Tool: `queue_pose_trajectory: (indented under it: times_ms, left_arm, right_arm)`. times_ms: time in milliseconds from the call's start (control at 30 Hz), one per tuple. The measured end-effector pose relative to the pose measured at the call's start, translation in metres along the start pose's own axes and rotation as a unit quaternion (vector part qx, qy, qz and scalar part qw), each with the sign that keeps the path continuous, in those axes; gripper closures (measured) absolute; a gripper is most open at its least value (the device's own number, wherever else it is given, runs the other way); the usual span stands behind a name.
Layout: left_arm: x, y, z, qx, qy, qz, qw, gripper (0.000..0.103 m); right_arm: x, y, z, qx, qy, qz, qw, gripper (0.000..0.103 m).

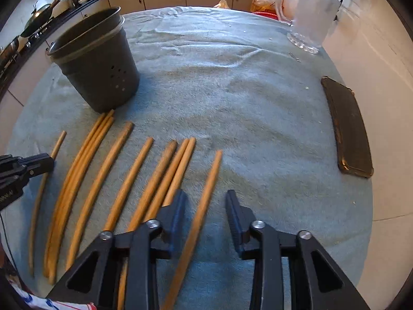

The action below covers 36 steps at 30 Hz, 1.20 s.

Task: Organize utensils
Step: 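Grasp a wooden chopstick with the left tool while the right tool grasps another chopstick, then lift both held chopsticks upright and carry them over the black holder cup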

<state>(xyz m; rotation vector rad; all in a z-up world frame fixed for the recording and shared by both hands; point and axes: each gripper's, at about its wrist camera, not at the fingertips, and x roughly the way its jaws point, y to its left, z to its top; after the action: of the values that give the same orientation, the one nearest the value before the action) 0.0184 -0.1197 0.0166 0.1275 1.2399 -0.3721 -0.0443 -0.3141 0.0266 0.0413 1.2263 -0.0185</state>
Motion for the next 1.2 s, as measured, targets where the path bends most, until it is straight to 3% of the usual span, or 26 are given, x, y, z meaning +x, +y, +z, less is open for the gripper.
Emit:
queue_pose_trajectory:
  times_ms: [67,167,333,500,733,1200]
  left_arm:
    - [0.001,-0.003,0.000,-0.001,-0.011,0.002,0.9999,0.096]
    - [-0.004,-0.004,-0.009,0.007,-0.039,0.007,0.9992,0.097]
    - [-0.045,0.005,-0.022,-0.020,-0.104,-0.019,0.9942,0.097]
    - [-0.101,0.003,-0.041,-0.028,-0.171,-0.050,0.9836,0.097]
    - [-0.153,-0.009,-0.077,-0.012,-0.238,-0.057,0.9696,0.097]
    - [-0.225,-0.032,-0.142,0.028,-0.329,-0.056,0.9422,0.097]
  right_arm:
    - [0.000,0.004,0.001,0.001,-0.008,0.002,1.000,0.090]
    - [-0.001,0.008,-0.002,-0.007,-0.026,0.013,1.000,0.095]
    - [-0.025,-0.008,-0.014,0.022,-0.074,0.067,0.995,0.096]
    - [-0.081,-0.014,-0.038,0.032,-0.155,0.089,0.983,0.096]
    - [-0.144,-0.006,-0.080,0.023,-0.242,0.109,0.964,0.096]
    - [-0.212,0.010,-0.127,0.005,-0.331,0.154,0.931,0.096]
